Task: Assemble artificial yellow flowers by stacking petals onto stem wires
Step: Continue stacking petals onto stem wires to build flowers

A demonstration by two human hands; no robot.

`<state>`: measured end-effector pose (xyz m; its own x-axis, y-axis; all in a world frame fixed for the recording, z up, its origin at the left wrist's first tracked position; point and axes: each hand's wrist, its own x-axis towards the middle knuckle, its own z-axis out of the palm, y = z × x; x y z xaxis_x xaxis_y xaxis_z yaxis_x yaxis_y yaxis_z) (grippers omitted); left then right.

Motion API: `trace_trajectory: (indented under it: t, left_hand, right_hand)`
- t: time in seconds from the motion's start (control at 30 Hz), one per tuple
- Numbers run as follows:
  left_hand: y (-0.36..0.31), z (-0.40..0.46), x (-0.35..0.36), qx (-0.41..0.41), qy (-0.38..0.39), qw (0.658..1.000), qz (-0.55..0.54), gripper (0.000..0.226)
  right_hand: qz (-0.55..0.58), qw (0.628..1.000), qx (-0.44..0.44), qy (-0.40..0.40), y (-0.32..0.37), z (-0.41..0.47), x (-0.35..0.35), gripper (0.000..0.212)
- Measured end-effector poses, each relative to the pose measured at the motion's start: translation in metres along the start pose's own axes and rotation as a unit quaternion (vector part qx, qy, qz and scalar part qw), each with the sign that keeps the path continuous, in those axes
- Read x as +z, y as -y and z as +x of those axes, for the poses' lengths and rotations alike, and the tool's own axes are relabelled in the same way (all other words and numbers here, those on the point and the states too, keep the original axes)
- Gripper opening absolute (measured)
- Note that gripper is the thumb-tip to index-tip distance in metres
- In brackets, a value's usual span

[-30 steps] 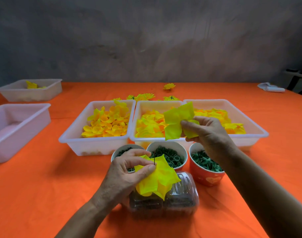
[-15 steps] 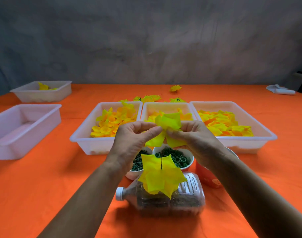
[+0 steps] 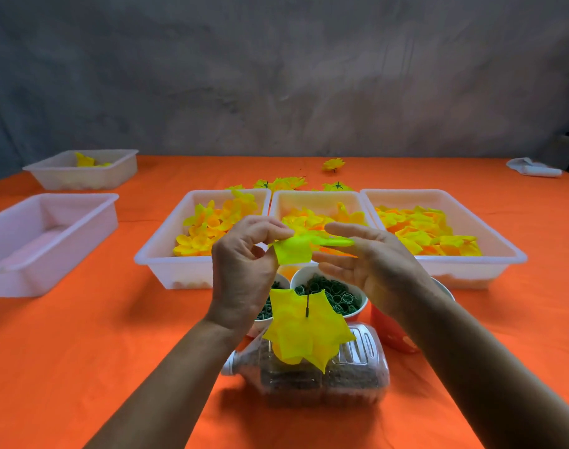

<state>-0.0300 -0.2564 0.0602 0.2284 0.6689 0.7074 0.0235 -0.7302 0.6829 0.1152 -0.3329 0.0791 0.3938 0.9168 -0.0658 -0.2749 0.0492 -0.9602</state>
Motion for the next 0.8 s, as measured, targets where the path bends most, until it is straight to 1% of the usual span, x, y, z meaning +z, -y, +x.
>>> trace_trajectory:
  t: [0.07, 0.1, 0.13, 0.2, 0.23, 0.3, 0.37, 0.43, 0.53, 0.57, 0.63, 0.67, 0.7, 0.73, 0.8]
  left_hand:
    - [0.000, -0.002, -0.001, 0.073, -0.014, 0.995, 0.063, 0.029]
    - [0.000, -0.003, -0.001, 0.102, -0.017, 0.991, 0.088, 0.022]
    - [0.000, -0.005, -0.001, 0.123, -0.019, 0.986, 0.110, 0.017]
    - [-0.001, -0.007, 0.001, 0.150, -0.012, 0.979, 0.138, 0.014]
    - [-0.001, -0.009, 0.001, 0.158, -0.005, 0.977, 0.145, 0.013]
    - [-0.001, -0.011, 0.001, 0.160, 0.010, 0.976, 0.148, 0.013]
    - [-0.001, -0.012, 0.000, 0.150, 0.018, 0.978, 0.142, 0.014]
    - [-0.003, -0.013, -0.002, 0.127, 0.023, 0.982, 0.138, 0.018]
    - [-0.004, -0.015, -0.007, 0.062, 0.022, 0.984, 0.166, 0.035]
    - [-0.004, -0.017, -0.010, 0.040, 0.010, 0.983, 0.181, 0.038]
    - [-0.006, -0.022, -0.015, 0.009, -0.037, 0.982, 0.186, 0.031]
    - [-0.008, -0.024, -0.016, -0.020, -0.061, 0.986, 0.157, 0.022]
    - [-0.014, -0.025, -0.017, -0.059, -0.071, 0.990, 0.103, 0.011]
    - [-0.019, -0.026, -0.018, -0.104, -0.060, 0.992, 0.042, 0.005]
    - [-0.030, -0.027, -0.017, -0.190, -0.023, 0.981, -0.042, 0.037]
  right_hand:
    - [0.087, 0.995, 0.047, 0.001, 0.003, -0.002, 0.001, 0.020]
    - [0.118, 0.991, 0.069, 0.008, 0.005, -0.003, 0.001, 0.020]
    - [0.133, 0.987, 0.086, 0.020, 0.007, -0.004, 0.002, 0.026]
    - [0.111, 0.988, 0.100, 0.045, 0.009, -0.007, 0.003, 0.041]
    - [0.085, 0.990, 0.100, 0.054, 0.010, -0.008, 0.004, 0.042]
    - [0.038, 0.994, 0.094, 0.049, 0.010, -0.009, 0.007, 0.039]
    - [0.018, 0.996, 0.086, 0.029, 0.009, -0.009, 0.008, 0.031]
    - [0.005, 0.996, 0.082, 0.023, 0.009, -0.008, 0.010, 0.026]
    - [-0.014, 0.997, 0.080, 0.018, 0.007, -0.009, 0.010, 0.026]
    - [-0.016, 0.997, 0.081, 0.011, 0.006, -0.009, 0.010, 0.027]
    - [-0.010, 0.996, 0.084, -0.002, 0.004, -0.010, 0.010, 0.029]
    - [-0.007, 0.996, 0.084, -0.001, 0.004, -0.011, 0.010, 0.030]
    - [-0.006, 0.997, 0.081, 0.006, 0.003, -0.011, 0.011, 0.030]
    - [-0.009, 0.997, 0.077, 0.012, 0.002, -0.012, 0.011, 0.030]
    - [-0.017, 0.997, 0.069, 0.014, 0.002, -0.014, 0.012, 0.029]
